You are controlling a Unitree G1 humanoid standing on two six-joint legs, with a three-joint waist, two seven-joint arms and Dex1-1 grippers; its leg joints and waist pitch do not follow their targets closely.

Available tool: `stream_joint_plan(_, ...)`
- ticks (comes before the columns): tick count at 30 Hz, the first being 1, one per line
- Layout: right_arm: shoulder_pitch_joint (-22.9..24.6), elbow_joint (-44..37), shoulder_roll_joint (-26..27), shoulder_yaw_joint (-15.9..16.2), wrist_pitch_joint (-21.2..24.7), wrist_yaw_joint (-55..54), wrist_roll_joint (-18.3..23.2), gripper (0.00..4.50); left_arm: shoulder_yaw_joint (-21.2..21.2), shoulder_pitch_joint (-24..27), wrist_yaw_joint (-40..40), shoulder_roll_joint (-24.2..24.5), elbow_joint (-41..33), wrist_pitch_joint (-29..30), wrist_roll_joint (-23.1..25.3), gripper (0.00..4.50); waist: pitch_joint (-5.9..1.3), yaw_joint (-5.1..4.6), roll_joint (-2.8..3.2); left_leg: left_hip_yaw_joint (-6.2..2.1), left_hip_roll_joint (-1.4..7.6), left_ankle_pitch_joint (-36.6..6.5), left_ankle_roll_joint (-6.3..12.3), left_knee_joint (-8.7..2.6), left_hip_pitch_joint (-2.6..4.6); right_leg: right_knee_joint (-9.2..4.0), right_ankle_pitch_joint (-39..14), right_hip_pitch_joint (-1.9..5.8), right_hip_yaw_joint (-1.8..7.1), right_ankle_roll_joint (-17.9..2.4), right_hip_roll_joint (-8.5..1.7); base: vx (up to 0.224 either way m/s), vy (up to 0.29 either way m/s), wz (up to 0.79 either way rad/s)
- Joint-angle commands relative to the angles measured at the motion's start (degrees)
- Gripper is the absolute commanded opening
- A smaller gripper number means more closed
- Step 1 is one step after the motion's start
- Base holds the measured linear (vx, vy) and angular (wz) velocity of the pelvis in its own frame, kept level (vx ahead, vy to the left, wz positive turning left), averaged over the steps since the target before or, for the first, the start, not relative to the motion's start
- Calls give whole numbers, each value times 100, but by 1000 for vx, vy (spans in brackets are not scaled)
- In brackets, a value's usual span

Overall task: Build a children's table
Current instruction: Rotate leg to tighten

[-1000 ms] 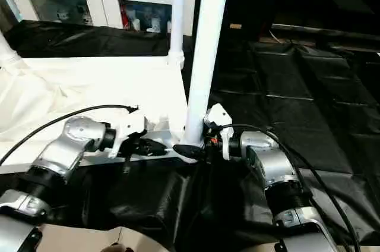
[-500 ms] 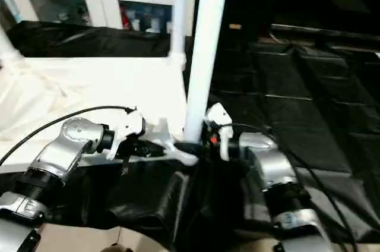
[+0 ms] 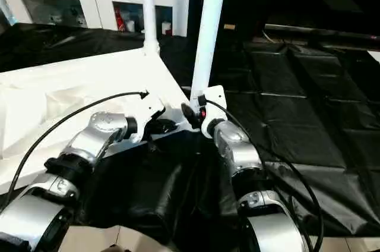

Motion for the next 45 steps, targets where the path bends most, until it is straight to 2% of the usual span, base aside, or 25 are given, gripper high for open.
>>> stream_joint_plan(1,59,21,379,302,150,684,168,310,-44,-224,-55,-331,-118,-383,-178,0,-404,16,19,-44,206,-1529,140,-409,44,-424,-1531,281,311,-1127,-351,0,0,0)
stream_joint_plan(7,155,-243,61,464,299,1458,256,370,-92,3,-621,-131,-345,-588,-327,0,-398,47,16,-40,213,-1402,267,-407,37,-418,-1479,310,302,-1182,-357,0,0,0)
stream_joint_plan(9,276,-475,-256,671,300,2160,276,370,-91,155,-1000,2,-528,-671,-457,0,-397,64,10,-37,222,-1406,302,-405,39,-417,-1444,322,303,-1184,-355,0,0,0)
stream_joint_plan(12,346,-592,-414,765,284,2479,251,370,-105,230,-1201,75,-631,-680,-512,0,-390,67,19,-39,235,-1448,274,-413,50,-413,-1486,305,305,-1240,-364,0,0,0)
stream_joint_plan(13,473,-856,-698,878,367,3107,347,370,-163,349,-1539,234,-800,-665,-562,0,-383,79,12,-38,236,-1469,260,-416,49,-421,-1587,306,309,-1224,-368,0,0,0)
stream_joint_plan(14,473,-856,-698,878,367,3107,347,370,-163,349,-1539,234,-800,-665,-562,0,-390,96,6,-40,239,-1466,276,-412,51,-421,-1575,325,306,-1213,-367,0,0,0)
stream_joint_plan(16,523,-969,-779,905,424,3325,392,370,-179,391,-1656,289,-858,-664,-579,0,-387,105,8,-30,247,-1437,307,-408,53,-411,-1515,300,320,-1231,-369,0,0,0)
stream_joint_plan(18,639,-1226,-958,993,472,3718,436,370,-190,462,-1817,386,-952,-646,-591,0,-380,141,11,-28,255,-1421,310,-412,54,-411,-1509,308,310,-1230,-356,0,0,0)
stream_joint_plan(22,840,-1602,-1354,1184,597,4461,511,370,-191,597,-2158,642,-1092,-637,-585,0,-373,193,16,-25,258,-1521,280,-418,56,-424,-1747,297,304,-1169,-363,0,0,0)
stream_joint_plan(25,874,-1654,-1417,1231,621,4568,513,370,-183,618,-2206,685,-1121,-614,-584,0,-369,215,11,-30,258,-1547,229,-421,64,-440,-1920,279,308,-1111,-374,0,0,0)
stream_joint_plan(27,932,-1791,-1480,1281,746,4705,558,370,-194,677,-2339,776,-1219,-548,-611,0,-380,240,21,-39,269,-1490,202,-426,68,-424,-1808,285,311,-1113,-372,0,0,0)
stream_joint_plan(31,949,-1847,-1431,1250,834,4657,560,340,-200,740,-2483,837,-1349,-457,-637,0,-388,244,27,-32,264,-1430,202,-424,62,-400,-1634,281,308,-1176,-367,0,0,0)
stream_joint_plan(33,948,-1849,-1419,1246,889,4670,583,337,-205,747,-2493,840,-1362,-447,-649,0,-381,238,26,-29,258,-1475,185,-424,64,-409,-1683,278,307,-1176,-360,0,0,0)
stream_joint_plan(35,952,-1867,-1380,1243,925,4639,597,304,-217,749,-2476,819,-1365,-441,-654,0,-381,239,23,-32,254,-1491,166,-425,63,-416,-1741,280,309,-1144,-367,0,0,0)
stream_joint_plan(36,953,-1869,-1365,1237,931,4624,596,304,-216,748,-2469,810,-1363,-439,-649,0,-381,240,25,-33,255,-1485,163,-425,65,-417,-1745,281,309,-1141,-368,0,0,0)
stream_joint_plan(39,936,-1741,-1247,1160,823,4308,523,293,-192,715,-2360,737,-1327,-422,-630,0,-382,236,25,-35,253,-1457,143,-426,62,-417,-1745,276,312,-1128,-372,0,0,0)
stream_joint_plan(41,918,-1656,-1183,1117,750,4071,463,270,-177,682,-2278,693,-1301,-398,-627,0,-373,221,21,-41,246,-1558,109,-432,70,-437,-1922,269,309,-1081,-375,0,0,0)
stream_joint_plan(43,881,-1517,-1060,1038,729,3708,394,263,-106,584,-2018,567,-1183,-347,-616,0,-366,202,17,-54,240,-1643,48,-437,71,-462,-2133,263,306,-999,-378,0,0,0)
stream_joint_plan(45,842,-1361,-914,962,712,3286,305,257,-47,469,-1704,429,-1032,-290,-570,0,-364,191,10,-51,238,-1647,38,-438,76,-461,-2118,252,311,-997,-370,0,0,0)
